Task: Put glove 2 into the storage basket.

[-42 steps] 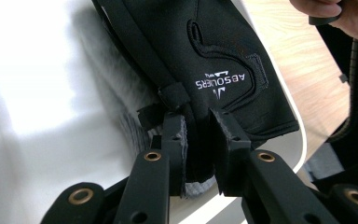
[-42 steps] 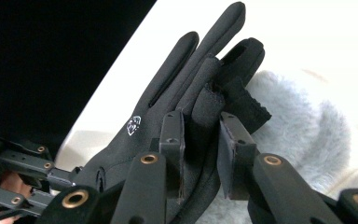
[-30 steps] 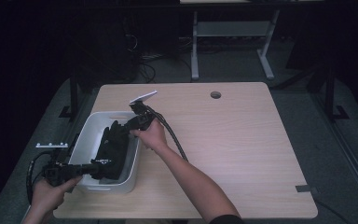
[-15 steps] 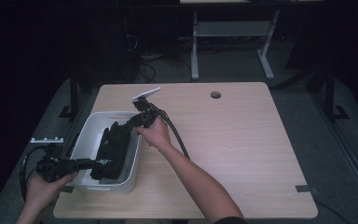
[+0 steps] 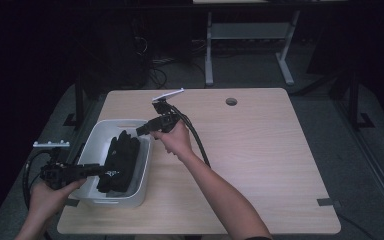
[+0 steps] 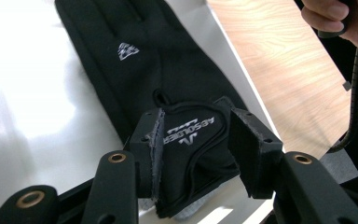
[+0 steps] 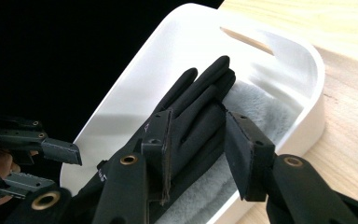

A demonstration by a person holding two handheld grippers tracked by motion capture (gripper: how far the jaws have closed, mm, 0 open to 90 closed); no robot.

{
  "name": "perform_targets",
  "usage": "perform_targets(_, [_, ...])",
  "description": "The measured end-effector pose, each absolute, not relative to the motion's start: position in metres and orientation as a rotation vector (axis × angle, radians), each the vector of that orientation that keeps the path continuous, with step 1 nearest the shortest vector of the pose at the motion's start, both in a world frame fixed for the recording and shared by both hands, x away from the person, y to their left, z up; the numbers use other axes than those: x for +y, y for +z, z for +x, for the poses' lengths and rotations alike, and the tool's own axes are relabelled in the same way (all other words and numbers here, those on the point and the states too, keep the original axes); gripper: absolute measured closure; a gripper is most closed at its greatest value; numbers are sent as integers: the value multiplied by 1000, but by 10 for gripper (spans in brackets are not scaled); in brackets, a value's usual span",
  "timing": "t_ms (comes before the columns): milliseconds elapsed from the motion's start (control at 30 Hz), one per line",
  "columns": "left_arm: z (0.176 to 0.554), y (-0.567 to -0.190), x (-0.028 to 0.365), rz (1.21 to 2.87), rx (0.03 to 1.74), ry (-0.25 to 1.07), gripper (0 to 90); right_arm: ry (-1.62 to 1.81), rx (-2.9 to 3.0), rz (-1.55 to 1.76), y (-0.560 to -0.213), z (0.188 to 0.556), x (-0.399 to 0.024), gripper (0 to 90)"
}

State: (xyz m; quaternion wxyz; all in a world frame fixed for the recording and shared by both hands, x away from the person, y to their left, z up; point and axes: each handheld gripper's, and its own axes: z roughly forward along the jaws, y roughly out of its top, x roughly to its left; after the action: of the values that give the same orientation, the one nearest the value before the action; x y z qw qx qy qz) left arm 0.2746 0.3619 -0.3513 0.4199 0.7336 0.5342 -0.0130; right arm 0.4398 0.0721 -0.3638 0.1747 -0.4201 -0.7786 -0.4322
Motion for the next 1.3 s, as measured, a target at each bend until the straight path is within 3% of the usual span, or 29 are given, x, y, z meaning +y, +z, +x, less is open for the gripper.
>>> perform_targets(1300, [296, -322, 292, 1922, 1166, -74, 505, -1358, -2128, -1237, -344, 437, -7, 547])
